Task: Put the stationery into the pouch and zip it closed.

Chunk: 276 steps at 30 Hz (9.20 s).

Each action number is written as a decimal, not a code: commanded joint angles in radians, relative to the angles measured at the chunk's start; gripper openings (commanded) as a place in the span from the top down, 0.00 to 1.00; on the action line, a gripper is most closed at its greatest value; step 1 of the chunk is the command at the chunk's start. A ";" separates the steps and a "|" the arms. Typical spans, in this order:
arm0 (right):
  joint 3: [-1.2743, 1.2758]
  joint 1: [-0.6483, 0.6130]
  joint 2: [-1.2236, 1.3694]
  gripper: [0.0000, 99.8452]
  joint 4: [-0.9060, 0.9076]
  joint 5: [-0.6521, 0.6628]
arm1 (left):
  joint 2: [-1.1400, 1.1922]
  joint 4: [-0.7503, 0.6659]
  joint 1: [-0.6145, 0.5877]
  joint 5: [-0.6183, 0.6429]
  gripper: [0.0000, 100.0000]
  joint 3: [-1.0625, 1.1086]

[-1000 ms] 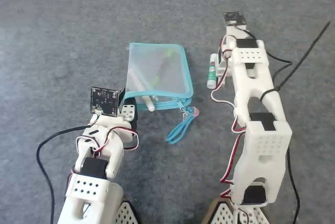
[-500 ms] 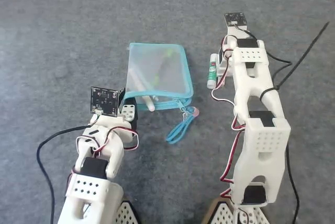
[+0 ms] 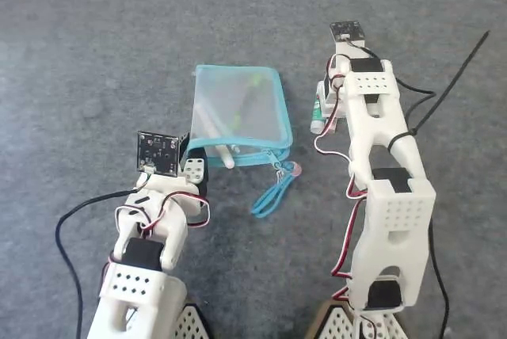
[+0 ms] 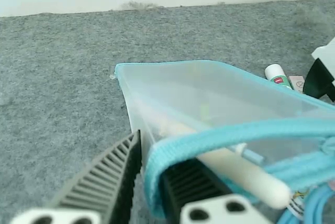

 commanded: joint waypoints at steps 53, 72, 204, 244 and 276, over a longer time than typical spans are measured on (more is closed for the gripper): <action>-0.048 0.031 -0.120 0.99 0.277 0.135 | -0.017 0.000 0.008 -0.011 0.99 -0.013; 0.482 -0.458 -1.244 0.99 0.607 0.359 | -0.017 -0.002 0.008 -0.011 0.99 -0.013; 0.896 -0.134 -0.889 0.76 -0.211 -0.044 | -0.017 0.003 0.000 -0.058 0.99 0.001; 0.947 -0.140 -0.889 0.76 -0.271 -0.040 | -0.017 0.003 0.000 -0.058 0.99 0.002; 0.856 -0.131 -0.889 0.76 -0.248 -0.087 | -0.017 0.002 0.002 -0.058 0.99 -0.001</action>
